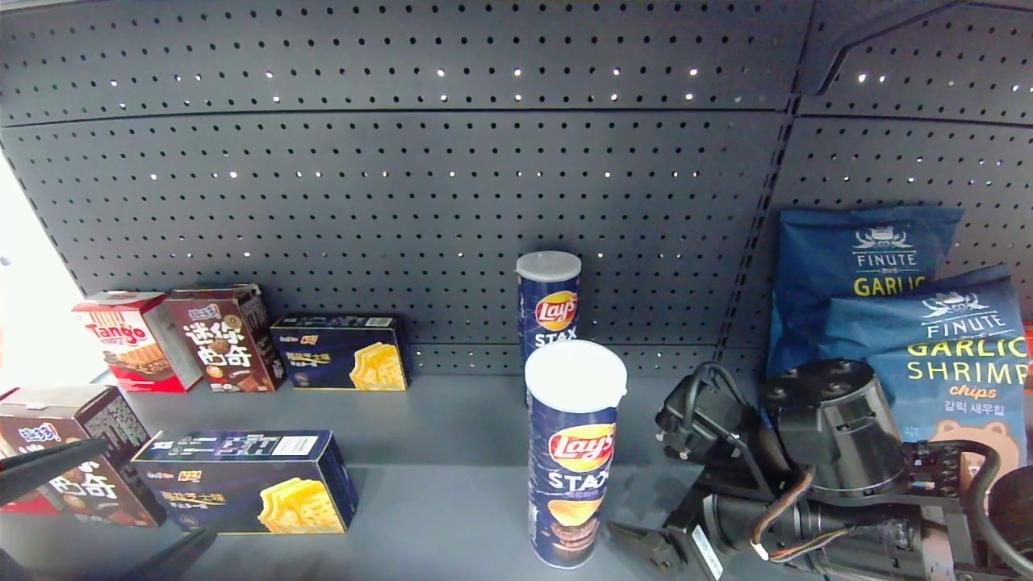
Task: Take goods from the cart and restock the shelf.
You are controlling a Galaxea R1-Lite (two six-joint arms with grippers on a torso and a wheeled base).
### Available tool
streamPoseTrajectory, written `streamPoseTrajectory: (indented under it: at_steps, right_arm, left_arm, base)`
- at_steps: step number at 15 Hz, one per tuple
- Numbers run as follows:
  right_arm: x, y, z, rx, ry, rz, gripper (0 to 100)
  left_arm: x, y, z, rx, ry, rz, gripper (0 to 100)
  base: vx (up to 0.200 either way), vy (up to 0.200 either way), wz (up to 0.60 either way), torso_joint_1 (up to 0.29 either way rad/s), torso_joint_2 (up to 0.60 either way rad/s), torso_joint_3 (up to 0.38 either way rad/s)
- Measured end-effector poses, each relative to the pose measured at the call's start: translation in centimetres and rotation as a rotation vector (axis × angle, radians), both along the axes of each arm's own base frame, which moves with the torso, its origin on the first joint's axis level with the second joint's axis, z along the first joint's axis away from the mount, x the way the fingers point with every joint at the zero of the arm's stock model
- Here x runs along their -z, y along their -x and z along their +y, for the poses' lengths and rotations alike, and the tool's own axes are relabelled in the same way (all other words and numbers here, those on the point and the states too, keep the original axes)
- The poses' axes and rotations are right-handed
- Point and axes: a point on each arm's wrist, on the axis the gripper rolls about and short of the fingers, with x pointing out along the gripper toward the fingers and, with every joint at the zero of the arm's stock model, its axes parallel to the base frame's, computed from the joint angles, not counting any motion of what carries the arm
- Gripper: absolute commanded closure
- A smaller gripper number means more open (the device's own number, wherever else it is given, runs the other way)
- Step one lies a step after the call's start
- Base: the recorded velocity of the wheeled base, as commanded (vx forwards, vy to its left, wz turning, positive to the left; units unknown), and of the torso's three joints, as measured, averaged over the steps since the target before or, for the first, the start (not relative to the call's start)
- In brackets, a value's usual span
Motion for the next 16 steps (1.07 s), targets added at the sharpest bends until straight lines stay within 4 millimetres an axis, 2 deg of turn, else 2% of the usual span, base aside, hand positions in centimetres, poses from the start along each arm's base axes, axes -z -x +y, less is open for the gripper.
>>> streamPoseTrajectory:
  at_steps: [16]
  right_arm:
    - [0.3, -0.5, 1.0, -0.016, 0.005, 0.005, 0]
  left_arm:
    - [0.1, 0.0, 0.0, -0.001, 0.002, 0.003, 0]
  base:
    - [0.000, 0.000, 0.00, 0.000, 0.00, 0.000]
